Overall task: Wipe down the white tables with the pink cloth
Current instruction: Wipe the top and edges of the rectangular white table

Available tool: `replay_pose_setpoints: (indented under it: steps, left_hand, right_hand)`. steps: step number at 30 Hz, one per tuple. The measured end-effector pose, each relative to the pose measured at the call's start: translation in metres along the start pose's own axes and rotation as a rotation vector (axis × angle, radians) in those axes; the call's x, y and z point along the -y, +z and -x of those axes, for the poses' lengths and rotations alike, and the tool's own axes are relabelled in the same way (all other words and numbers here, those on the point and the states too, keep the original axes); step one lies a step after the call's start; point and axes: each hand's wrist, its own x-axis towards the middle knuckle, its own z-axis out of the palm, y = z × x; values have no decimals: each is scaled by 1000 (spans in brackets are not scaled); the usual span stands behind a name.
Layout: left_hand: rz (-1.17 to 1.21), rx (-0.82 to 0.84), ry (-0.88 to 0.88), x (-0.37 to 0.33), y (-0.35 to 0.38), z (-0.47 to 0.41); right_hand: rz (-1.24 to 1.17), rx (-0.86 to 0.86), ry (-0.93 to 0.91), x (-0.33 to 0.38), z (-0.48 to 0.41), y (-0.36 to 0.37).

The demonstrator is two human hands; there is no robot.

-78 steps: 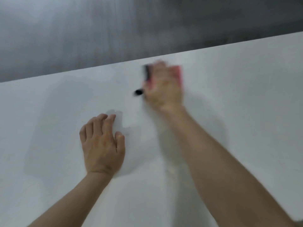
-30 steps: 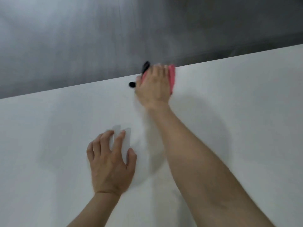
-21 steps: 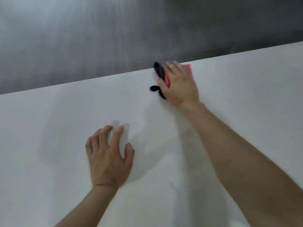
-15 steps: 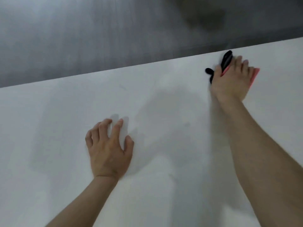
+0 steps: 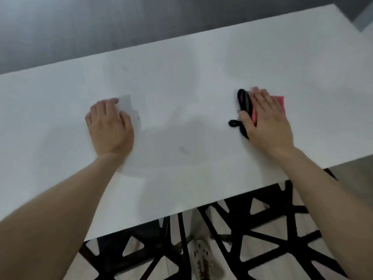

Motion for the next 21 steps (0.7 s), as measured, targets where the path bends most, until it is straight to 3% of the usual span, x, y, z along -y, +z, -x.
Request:
replay_pose_setpoints:
  steps: [2,4,8,11,14,18,21]
  left_hand:
    - [-18,-8,32,-3,-7,5]
    - [-11,25,61,-8,-18,19]
    - [81,105,129,-24,-55,91]
    - [165,205,203,-27,-95,150]
    - [209,306,199,-17,-137,206]
    - [201,379,171,15,-192,258]
    - [199,462,60,37,-228,275]
  right_hand:
    - [23,-45,228,16,16,3]
    - [-4,-69,297,67,46,16]
    - [-85,75,-173,167,131,45]
    - [-30,234,-451,168,176,43]
    - [59,319,-582,145,187,28]
    - [-47,316,-526,160,179,-4]
    - [-179,396,-307,180,194,-38]
